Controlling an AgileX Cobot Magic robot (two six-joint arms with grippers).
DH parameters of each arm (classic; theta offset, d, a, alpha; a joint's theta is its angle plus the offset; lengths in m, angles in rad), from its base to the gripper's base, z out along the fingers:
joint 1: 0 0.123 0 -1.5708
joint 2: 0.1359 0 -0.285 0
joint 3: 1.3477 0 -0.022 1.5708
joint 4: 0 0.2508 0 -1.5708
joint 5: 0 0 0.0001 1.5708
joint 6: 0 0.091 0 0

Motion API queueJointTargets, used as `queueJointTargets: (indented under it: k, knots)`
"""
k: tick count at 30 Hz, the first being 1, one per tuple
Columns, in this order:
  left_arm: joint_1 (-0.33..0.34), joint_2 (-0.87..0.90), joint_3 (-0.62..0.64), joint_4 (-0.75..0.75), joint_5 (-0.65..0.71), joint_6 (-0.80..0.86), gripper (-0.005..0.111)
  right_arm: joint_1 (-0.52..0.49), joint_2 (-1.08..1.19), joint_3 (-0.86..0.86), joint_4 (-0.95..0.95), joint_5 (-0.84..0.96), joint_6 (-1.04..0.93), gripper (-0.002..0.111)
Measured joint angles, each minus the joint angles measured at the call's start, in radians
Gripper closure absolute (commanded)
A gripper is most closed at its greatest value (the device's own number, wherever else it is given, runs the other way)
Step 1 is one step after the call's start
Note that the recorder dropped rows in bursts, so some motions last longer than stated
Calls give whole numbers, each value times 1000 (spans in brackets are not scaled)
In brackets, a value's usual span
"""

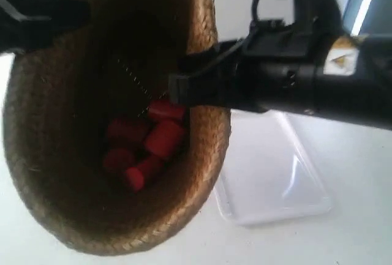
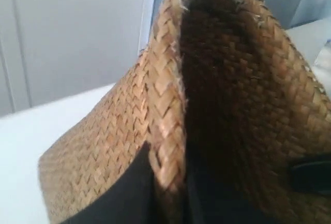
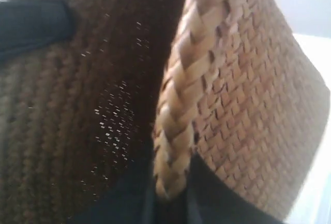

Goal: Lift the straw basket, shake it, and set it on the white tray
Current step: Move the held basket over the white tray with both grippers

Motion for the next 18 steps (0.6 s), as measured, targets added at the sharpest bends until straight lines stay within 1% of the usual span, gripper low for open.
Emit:
queueJointTargets:
  k: [1,3,5,6,8,10,12,14,15,17,18]
  knots:
    - [0,-19,-6,11,-12,0,107,14,-32,-5,-8,-21,-24,108]
    - [-5,-40,-1,15,-99,0,107,15,-50,3,-16,-99,-65,108]
    - [-4,-4,20,8,-175,3,107,-25,0,13,-14,-172,-93,108]
    - [-4,23,26,-2,-178,4,107,-44,27,11,-3,-169,-90,108]
    - [-2,64,26,-11,-110,4,107,-69,73,-8,24,-79,-65,108]
    - [-2,49,10,-7,-10,-4,107,-60,51,-29,29,22,-56,108]
    - [-1,8,-13,-7,20,-13,107,-26,-4,-38,25,27,-58,108]
    - [-1,-20,-20,-7,-16,-15,107,-3,-37,-33,1,-46,-89,108]
    - [-3,-22,-20,-7,-60,-13,107,-3,-34,-27,-6,-93,-106,108]
    - [-3,21,-12,-7,-135,0,107,-33,25,-8,-11,-174,-124,108]
    - [0,47,-8,-7,-145,-2,107,-53,63,-8,-1,-171,-115,108]
